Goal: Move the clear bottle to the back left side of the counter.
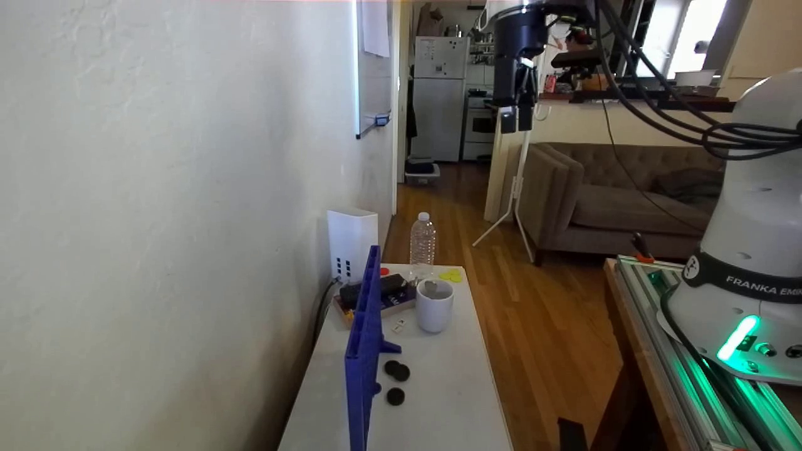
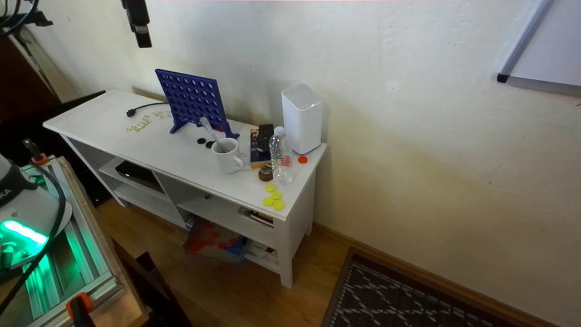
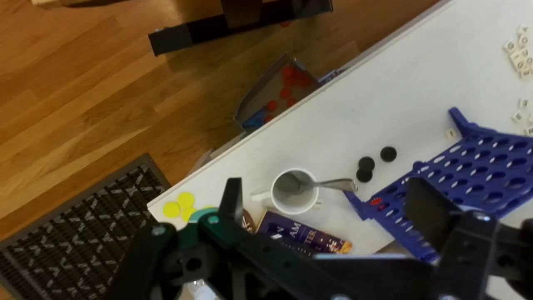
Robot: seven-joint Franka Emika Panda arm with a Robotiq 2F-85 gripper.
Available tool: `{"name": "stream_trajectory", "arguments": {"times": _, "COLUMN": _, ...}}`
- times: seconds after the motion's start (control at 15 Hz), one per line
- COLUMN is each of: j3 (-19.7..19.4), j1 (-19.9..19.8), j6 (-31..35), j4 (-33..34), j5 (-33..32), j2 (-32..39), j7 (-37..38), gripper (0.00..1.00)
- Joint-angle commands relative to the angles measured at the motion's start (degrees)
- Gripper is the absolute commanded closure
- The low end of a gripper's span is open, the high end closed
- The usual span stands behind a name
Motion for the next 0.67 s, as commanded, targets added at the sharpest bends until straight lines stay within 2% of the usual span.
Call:
{"name": "stream_trajectory", "arguments": {"times": 0.0, "j3": -0.6, "j1": -2.4, "j6": 11.7, "j4": -0.1, "j5": -0.5, "j2": 6.5, "j7": 1.8, "gripper": 0.0}}
{"name": "stream_trajectory", "arguments": {"times": 0.2, "j3": -1.6, "j1": -3.9, "j6": 22.4, "j4": -0.8, "j5": -0.4, "j2": 13.0, "j7": 2.0, "gripper": 0.0}}
{"name": "stream_trajectory", "arguments": {"times": 0.33, "j3": -3.1, "j1": -3.8, "j6": 29.8, "j4": -1.1, "j5": 1.8, "j2": 17.5, "j7": 0.2, "gripper": 0.0}}
{"name": "stream_trajectory", "arguments": {"times": 0.6, "j3": -5.8, "j1": -4.3, "j6": 39.1, "j4": 1.3, "j5": 4.1, "j2": 27.9, "j7": -0.5, "gripper": 0.0}}
